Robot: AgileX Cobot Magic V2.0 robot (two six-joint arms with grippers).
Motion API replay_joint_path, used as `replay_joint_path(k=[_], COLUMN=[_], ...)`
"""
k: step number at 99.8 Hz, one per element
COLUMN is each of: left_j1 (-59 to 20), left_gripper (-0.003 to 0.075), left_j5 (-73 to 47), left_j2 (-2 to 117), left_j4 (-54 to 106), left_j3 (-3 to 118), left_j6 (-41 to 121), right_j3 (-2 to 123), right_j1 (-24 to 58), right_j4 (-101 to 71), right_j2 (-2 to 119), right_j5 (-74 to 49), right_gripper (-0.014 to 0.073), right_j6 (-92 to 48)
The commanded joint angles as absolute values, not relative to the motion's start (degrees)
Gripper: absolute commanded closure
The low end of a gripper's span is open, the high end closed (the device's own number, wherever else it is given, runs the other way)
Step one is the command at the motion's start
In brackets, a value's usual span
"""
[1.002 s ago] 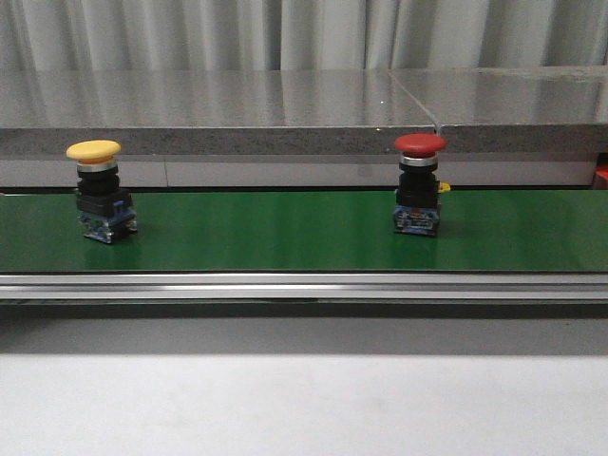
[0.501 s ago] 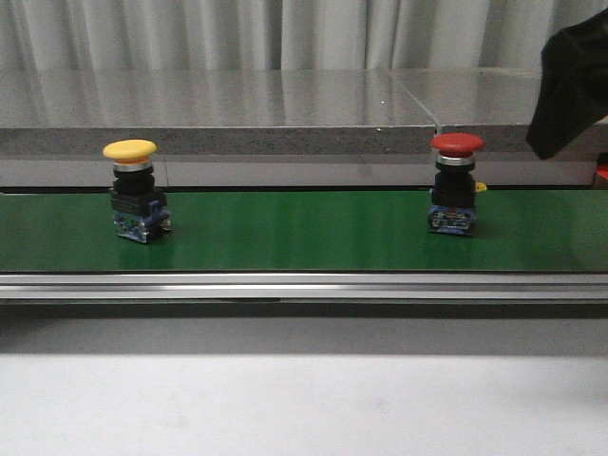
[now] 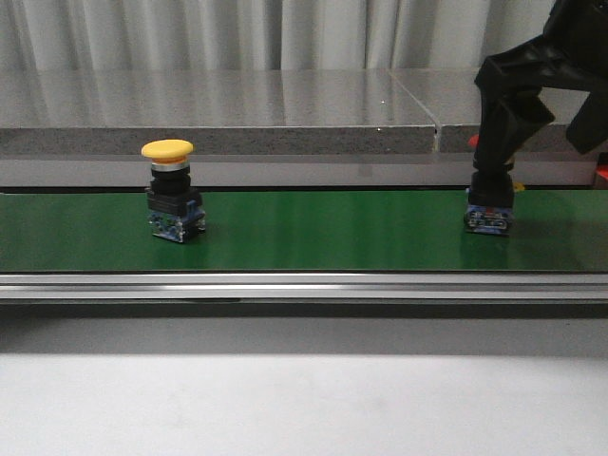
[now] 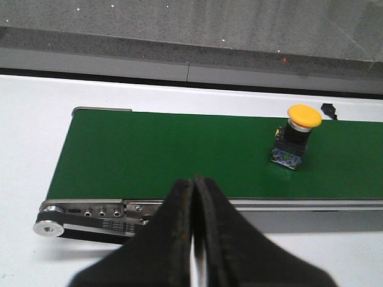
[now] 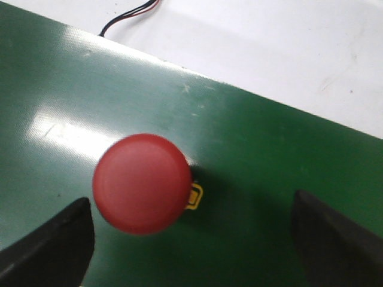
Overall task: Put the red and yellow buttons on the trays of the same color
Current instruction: 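Move the right gripper to the red button at the belt end, grasp, lift, then lower the red button into the red tray and open the right gripper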
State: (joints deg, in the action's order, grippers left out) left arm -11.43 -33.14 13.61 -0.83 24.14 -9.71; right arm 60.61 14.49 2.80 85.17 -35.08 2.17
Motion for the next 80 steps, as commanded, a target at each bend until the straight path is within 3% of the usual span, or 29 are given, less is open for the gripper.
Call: replay_joint_path(k=[1, 15, 32, 39, 60, 80], left_j1=[-11.91, -11.91, -11.91, -11.91, -11.91, -11.91], left_gripper=[0.0739, 0.0739, 0.0739, 0.0739, 0.0739, 0.0739], left_j5=[-29.22, -29.22, -29.22, -29.22, -29.22, -29.22], left_j2=[14.3, 14.3, 14.3, 14.3, 14.3, 14.3], left_j4=[-0.31, -0.31, -0.31, -0.31, -0.31, -0.31], left_j3=[25.68, 25.68, 25.68, 25.68, 25.68, 25.68], left_j6=[-9.74, -9.74, -9.74, -9.74, -9.74, -9.74], right_j3=[63.29, 64.26, 64.37, 65.37, 73.12, 81.22], right_j1=[14.61, 14.61, 14.54, 14.54, 11.17, 2.1], right_j4=[2.94, 2.94, 2.94, 3.2, 4.57, 5.32], right_j2=[85.2, 87.59, 88.06, 88.06, 87.88, 87.88], right_j5=[-32.59, -32.42, -33.21, -34.93, -42.38, -45.66], right_gripper=[-0.006, 0.0005, 0.0314, 0.0379, 0.0384, 0.0384], right_j6=[1.4, 1.4, 1.4, 1.4, 1.4, 1.4])
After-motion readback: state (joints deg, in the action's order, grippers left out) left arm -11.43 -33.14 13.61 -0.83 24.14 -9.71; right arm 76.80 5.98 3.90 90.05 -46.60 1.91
